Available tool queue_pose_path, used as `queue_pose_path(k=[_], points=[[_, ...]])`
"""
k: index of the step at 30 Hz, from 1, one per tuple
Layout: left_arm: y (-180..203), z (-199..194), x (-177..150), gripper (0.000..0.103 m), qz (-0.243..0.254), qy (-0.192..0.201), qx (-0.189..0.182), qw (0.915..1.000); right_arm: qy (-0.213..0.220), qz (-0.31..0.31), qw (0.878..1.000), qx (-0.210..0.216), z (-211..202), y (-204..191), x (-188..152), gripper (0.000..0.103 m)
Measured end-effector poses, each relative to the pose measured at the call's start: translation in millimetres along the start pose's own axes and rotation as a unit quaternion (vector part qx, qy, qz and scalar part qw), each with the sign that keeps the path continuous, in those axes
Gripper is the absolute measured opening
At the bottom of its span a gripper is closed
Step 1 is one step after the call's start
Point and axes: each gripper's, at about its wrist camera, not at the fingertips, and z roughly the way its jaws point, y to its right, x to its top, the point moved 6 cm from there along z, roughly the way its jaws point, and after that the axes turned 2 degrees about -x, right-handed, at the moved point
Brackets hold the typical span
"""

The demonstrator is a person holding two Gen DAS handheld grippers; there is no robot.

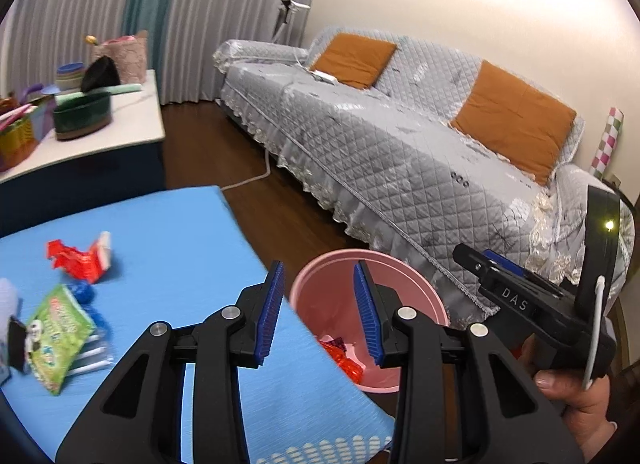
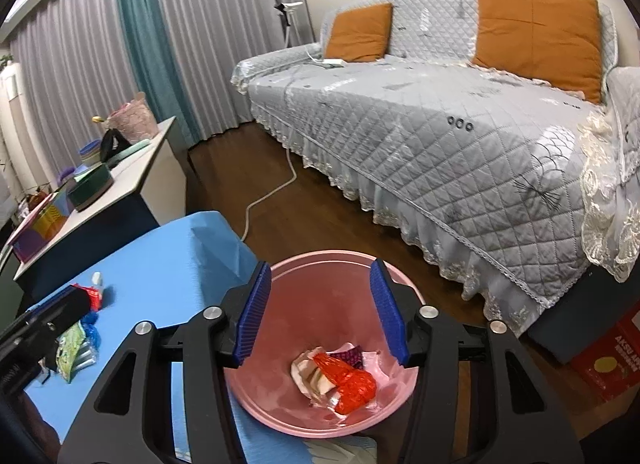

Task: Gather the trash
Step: 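Move both open grippers back over the table toward the tissue pack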

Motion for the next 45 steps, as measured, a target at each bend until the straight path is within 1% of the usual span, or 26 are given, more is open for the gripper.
queue_pose_path(k=[3, 5, 7, 9, 10, 14, 17, 18, 21, 23, 24, 25, 26, 27, 28, 29, 30, 32, 35, 39, 45], points=[[-11.9, -17.3, 4.1, 0.034, 0.003, 0.009, 0.02, 0.9998, 0.01, -0.005, 1.0, 0.014, -6.0, -14.1, 2.1, 0.044], [-23.7, -29.8, 5.6, 0.031, 0.0, 0.012, 0.034, 0.9993, 0.017, -0.011, 0.999, 0.028, -10.9, -25.3, 3.8, 0.036], [-35.2, -41.2, 6.3, 0.03, -0.004, 0.013, 0.046, 0.9988, 0.021, -0.015, 0.999, 0.042, -15.3, -35.5, 4.4, 0.025], [-45.9, -54.7, 7.0, 0.03, -0.001, 0.016, 0.06, 0.9981, 0.025, -0.019, 0.998, 0.063, -21.2, -48.7, 4.4, 0.019], [-49.2, -60.6, 7.7, 0.03, 0.002, 0.017, 0.065, 0.9978, 0.027, -0.021, 0.997, 0.069, -23.4, -53.1, 3.7, 0.018], [-70.0, -91.4, 10.1, 0.03, 0.012, 0.027, 0.09, 0.9955, 0.029, -0.024, 0.994, 0.103, -32.2, -78.1, 2.0, 0.017], [-94.5, -118.9, 11.1, 0.03, 0.007, 0.04, 0.113, 0.9928, 0.029, -0.028, 0.991, 0.125, -37.3, -96.6, -0.3, 0.016], [-102.3, -125.8, 10.9, 0.03, 0.005, 0.044, 0.12, 0.9918, 0.029, -0.031, 0.99, 0.131, -38.5, -103.1, -1.7, 0.014], [-132.3, -149.0, 6.8, 0.03, -0.012, 0.06, 0.152, 0.9865, 0.025, -0.037, 0.987, 0.152, -40.6, -122.9, -7.7, 0.011], [-153.7, -161.4, 0.2, 0.03, -0.032, 0.069, 0.173, 0.982, 0.019, -0.039, 0.985, 0.168, -41.2, -136.4, -14.0, 0.01], [-168.1, -167.8, -4.7, 0.03, -0.049, 0.073, 0.187, 0.9784, 0.015, -0.04, 0.983, 0.179, -41.6, -144.3, -17.6, 0.01], [-183.7, -174.7, -10.5, 0.03, -0.067, 0.079, 0.206, 0.973, 0.012, -0.041, 0.981, 0.187, -42.3, -150.0, -20.4, 0.01], [-193.7, -179.7, -14.5, 0.03, -0.079, 0.082, 0.218, 0.9693, 0.007, -0.045, 0.979, 0.199, -42.9, -160.0, -25.1, 0.01], [-208.5, -185.5, -19.8, 0.03, -0.098, 0.085, 0.233, 0.9638, 0.003, -0.05, 0.977, 0.207, -42.9, -167.6, -28.5, 0.01], [-221.8, -190.3, -24.4, 0.03, -0.117, 0.087, 0.243, 0.959, -0.005, -0.056, 0.974, 0.22, -42.4, -178.4, -34.1, 0.013], [-229.5, -192.9, -26.9, 0.03, -0.127, 0.088, 0.25, 0.9558, -0.01, -0.06, 0.972, 0.228, -42.0, -185.1, -37.8, 0.013], [-240.8, -196.6, -30.6, 0.03, -0.134, 0.089, 0.266, 0.9504, -0.016, -0.063, 0.969, 0.236, -41.4, -192.9, -42.1, 0.013], [-253.9, -198.8, -35.7, 0.03, -0.138, 0.087, 0.285, 0.9445, -0.028, -0.069, 0.965, 0.252, -40.2, -208.8, -51.1, 0.013], [-266.1, -199.2, -42.2, 0.03, -0.142, 0.083, 0.298, 0.9404, -0.043, -0.079, 0.957, 0.274, -38.8, -234.0, -64.9, 0.013], [-274.5, -200.1, -50.2, 0.03, -0.141, 0.078, 0.307, 0.9381, -0.06, -0.092, 0.949, 0.296, -36.0, -262.0, -83.2, 0.013], [-292.9, -201.3, -64.7, 0.03, -0.158, 0.066, 0.322, 0.9311, -0.088, -0.109, 0.939, 0.313, -23.0, -294.3, -108.8, 0.013]])
